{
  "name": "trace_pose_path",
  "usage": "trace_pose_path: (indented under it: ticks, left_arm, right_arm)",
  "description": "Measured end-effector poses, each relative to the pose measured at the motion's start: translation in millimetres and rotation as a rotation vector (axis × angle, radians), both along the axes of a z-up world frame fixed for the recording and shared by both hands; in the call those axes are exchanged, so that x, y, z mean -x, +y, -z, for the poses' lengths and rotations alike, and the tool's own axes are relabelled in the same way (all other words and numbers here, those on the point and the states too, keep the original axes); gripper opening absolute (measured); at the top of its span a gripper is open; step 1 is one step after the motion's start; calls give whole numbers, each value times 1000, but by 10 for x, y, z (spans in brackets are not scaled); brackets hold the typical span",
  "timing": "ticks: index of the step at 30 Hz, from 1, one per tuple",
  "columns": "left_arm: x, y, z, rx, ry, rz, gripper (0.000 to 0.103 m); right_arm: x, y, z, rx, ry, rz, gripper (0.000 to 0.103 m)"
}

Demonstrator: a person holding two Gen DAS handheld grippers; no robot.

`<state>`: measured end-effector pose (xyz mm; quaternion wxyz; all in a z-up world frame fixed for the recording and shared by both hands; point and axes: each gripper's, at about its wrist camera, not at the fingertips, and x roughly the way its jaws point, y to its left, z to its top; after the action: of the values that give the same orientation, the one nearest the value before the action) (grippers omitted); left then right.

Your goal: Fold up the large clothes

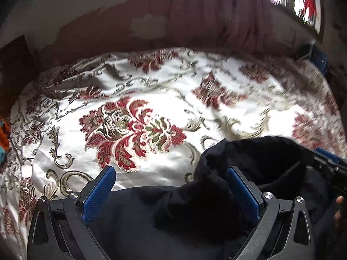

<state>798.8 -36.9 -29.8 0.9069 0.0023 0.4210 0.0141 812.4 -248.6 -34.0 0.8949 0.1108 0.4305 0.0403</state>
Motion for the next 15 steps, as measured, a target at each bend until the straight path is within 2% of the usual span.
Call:
trace_pose_path:
  ticks: [2,4,5,6,7,9,11,14,15]
  left_arm:
    - [-38,8,46,-2,2,-10,101]
    - [-69,56,50,24,-21,-29,95]
    - [-76,76,44,37,-32,-39,86]
    - [-80,103,36,57,-42,-43,69]
    - [-78,127,29,87,-47,-38,58]
    - [-56,153,34,170,-35,15,10]
    - [2,124,2,178,-37,50,6]
    - [182,91,-127,82,-49,86,5]
    - [258,133,-180,71,-60,79,5]
  right_arm:
    - [-27,16,20,-18,-9,-9,51]
    - [-33,61,37,-11,-25,-35,39]
    - [-28,75,28,-8,-35,-45,29]
    - [-1,90,12,-2,-49,-54,20]
    - [50,117,-9,14,-62,-66,16]
    - [155,157,-76,59,-84,-97,10]
    - [295,159,-167,113,-103,-124,8]
    - [488,83,-302,170,-133,-153,6]
    - [555,48,-346,189,-139,-161,6]
